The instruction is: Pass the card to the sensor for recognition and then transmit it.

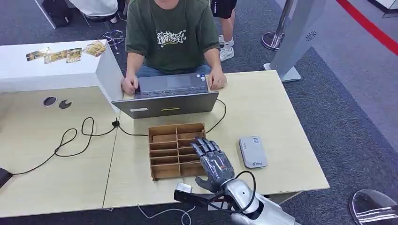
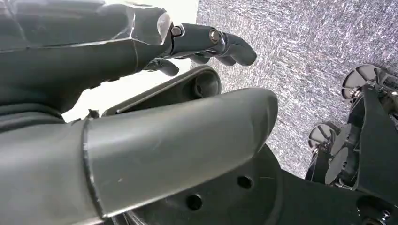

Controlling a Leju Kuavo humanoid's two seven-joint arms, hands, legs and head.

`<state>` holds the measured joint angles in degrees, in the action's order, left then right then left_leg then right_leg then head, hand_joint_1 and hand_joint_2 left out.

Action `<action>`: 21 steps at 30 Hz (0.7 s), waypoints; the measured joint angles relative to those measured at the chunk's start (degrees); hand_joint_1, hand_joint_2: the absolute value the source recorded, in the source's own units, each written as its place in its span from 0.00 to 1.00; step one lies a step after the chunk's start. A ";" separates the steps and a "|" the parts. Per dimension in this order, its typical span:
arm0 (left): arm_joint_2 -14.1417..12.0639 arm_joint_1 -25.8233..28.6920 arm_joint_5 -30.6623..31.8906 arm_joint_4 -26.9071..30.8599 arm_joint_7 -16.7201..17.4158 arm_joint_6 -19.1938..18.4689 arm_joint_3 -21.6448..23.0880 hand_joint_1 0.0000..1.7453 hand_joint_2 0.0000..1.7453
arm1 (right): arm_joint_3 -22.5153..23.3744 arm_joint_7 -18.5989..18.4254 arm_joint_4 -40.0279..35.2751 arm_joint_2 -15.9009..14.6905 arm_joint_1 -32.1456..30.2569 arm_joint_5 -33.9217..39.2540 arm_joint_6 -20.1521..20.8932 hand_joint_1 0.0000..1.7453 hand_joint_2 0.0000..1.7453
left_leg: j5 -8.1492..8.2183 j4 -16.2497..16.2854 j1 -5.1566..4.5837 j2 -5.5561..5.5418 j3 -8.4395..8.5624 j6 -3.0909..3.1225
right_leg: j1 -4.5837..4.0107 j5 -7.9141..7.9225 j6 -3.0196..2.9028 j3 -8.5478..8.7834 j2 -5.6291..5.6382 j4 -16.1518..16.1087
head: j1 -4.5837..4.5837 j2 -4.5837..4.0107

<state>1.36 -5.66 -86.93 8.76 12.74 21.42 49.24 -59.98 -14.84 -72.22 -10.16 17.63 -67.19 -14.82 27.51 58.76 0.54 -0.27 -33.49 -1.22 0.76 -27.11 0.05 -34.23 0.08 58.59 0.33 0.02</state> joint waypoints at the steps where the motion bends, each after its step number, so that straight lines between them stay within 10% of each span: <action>1: 0.00 0.00 0.00 0.00 0.00 0.00 0.02 0.00 0.00 | 0.00 0.00 0.00 0.00 0.00 0.00 0.00 0.00 1.00 | 0.00 0.00 0.00 0.00 0.00 0.00 | 0.00 0.00 0.00 0.00 0.00 0.00 | 0.00 0.00; 15: 0.00 0.00 -0.31 0.00 0.00 0.02 0.00 0.00 0.00 | -0.02 -0.72 0.00 0.00 -0.02 0.39 -0.37 0.02 1.00 | 0.00 0.00 0.00 0.00 0.00 0.00 | 0.00 0.00 0.00 0.00 0.00 0.00 | 0.00 0.00; 17: -0.02 0.00 -0.31 0.00 0.00 0.04 0.00 0.00 0.00 | -0.02 -0.77 -0.02 0.00 -0.02 0.35 -0.42 0.22 1.00 | 0.00 0.00 0.00 0.00 0.00 0.00 | 0.00 0.00 0.00 0.00 0.00 0.00 | 0.00 0.00; 18: -0.02 0.00 -0.31 0.00 0.00 0.04 0.02 0.00 0.00 | -0.02 -0.83 -0.02 0.00 -0.02 0.35 -0.44 0.59 1.00 | 0.00 0.00 0.00 0.00 0.00 0.00 | 0.00 0.00 0.00 0.00 0.00 0.00 | 0.00 0.00; 19: -0.02 0.00 -0.31 0.00 0.02 0.04 0.00 0.00 0.00 | -0.02 -0.87 -0.02 0.00 -0.02 0.35 -0.46 0.59 1.00 | 0.00 0.00 0.00 0.00 0.00 0.00 | 0.00 0.00 0.00 0.00 0.00 0.00 | 0.00 0.00; 21: -0.02 0.00 -0.31 0.00 0.02 0.04 0.00 0.00 0.00 | -0.02 -0.87 -0.04 0.00 -0.02 0.35 -0.46 1.00 1.00 | 0.00 0.00 0.00 0.00 0.00 0.00 | 0.00 0.00 0.00 0.00 0.00 0.00 | 0.00 0.00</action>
<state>1.33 -5.66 -87.23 8.76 12.76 21.46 49.25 -60.00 -15.72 -72.26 -10.16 17.61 -66.84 -15.28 27.51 58.76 0.54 -0.27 -33.49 -1.22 0.76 -27.11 0.05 -34.24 0.09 58.59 0.33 0.02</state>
